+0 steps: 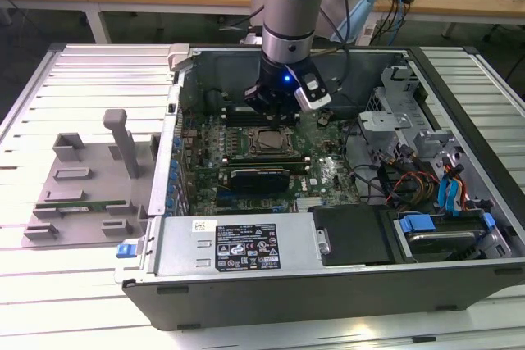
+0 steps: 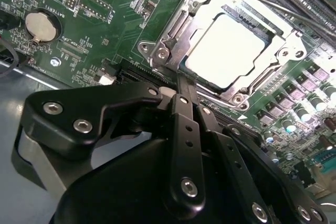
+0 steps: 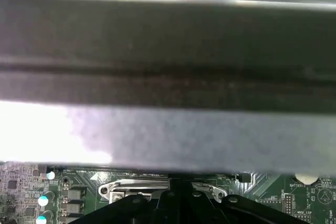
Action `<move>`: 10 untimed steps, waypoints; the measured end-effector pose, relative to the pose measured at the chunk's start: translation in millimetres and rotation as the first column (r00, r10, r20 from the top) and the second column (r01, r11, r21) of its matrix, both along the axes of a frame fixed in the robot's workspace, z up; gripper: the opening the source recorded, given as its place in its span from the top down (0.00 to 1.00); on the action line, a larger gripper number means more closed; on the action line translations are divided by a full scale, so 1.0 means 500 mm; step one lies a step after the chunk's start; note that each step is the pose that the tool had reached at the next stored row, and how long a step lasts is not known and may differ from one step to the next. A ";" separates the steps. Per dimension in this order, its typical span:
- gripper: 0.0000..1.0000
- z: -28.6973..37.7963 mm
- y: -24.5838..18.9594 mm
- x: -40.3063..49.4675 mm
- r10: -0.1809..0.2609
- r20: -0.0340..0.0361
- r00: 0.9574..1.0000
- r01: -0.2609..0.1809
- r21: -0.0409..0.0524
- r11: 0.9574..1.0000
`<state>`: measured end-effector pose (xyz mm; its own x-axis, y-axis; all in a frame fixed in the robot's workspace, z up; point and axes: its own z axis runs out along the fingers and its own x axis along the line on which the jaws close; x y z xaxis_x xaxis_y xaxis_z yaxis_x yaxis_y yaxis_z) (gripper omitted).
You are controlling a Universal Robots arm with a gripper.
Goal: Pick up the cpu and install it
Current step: 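Install the first cpu locking lever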
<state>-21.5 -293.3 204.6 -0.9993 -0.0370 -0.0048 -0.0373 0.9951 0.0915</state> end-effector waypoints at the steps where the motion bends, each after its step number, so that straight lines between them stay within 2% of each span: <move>1: 0.89 -0.001 -0.0011 0.000 0.000 0.000 1.000 0.000 0.000 1.000; 5: 0.89 -0.010 -0.0007 0.003 0.000 -0.002 1.000 0.000 -0.006 1.000; 10: 0.89 -0.011 -0.0008 0.005 0.000 -0.003 1.000 0.000 -0.004 1.000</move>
